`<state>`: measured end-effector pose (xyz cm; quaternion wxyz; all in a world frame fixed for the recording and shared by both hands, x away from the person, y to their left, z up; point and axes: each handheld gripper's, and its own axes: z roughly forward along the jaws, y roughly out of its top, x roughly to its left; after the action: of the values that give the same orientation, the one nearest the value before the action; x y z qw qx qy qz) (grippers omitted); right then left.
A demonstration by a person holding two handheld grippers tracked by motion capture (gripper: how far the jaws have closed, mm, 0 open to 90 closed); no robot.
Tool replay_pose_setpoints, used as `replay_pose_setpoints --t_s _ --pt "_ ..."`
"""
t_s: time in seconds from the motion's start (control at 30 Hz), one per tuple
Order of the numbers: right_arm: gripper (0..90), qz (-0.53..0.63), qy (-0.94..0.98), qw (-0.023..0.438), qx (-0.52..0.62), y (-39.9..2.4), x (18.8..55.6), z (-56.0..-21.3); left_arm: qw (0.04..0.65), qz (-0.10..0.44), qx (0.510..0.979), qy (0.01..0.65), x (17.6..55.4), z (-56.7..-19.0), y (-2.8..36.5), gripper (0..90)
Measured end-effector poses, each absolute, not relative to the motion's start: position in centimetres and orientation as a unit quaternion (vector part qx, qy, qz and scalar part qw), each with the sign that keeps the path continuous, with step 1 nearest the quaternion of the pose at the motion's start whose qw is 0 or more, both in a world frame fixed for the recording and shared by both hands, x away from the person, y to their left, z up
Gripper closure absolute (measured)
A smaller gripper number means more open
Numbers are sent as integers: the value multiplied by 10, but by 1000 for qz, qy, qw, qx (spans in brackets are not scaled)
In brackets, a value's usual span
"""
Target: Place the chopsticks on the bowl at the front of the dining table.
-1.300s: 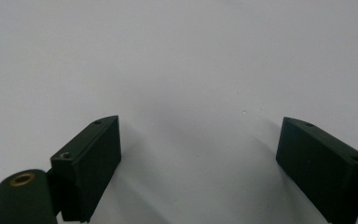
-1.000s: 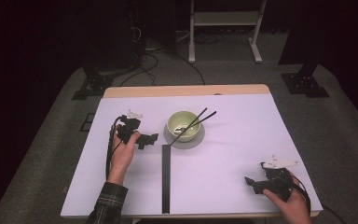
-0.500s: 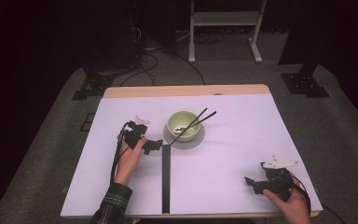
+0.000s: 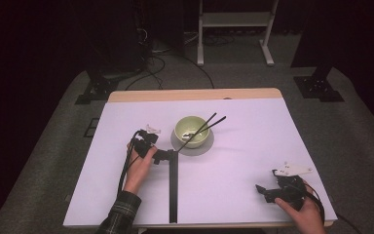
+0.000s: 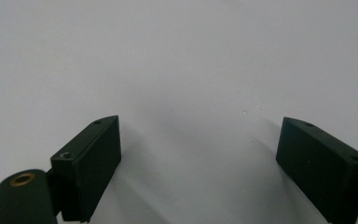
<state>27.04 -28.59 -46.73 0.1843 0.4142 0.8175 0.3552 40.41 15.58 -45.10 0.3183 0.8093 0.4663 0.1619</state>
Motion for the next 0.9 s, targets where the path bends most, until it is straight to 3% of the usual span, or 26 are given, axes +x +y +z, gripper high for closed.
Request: replay_pose_setpoints --t_s 0.9 --pt "123 355 817 184 414 -286 270 -467 305 171 806 478 405 -454 166 0"
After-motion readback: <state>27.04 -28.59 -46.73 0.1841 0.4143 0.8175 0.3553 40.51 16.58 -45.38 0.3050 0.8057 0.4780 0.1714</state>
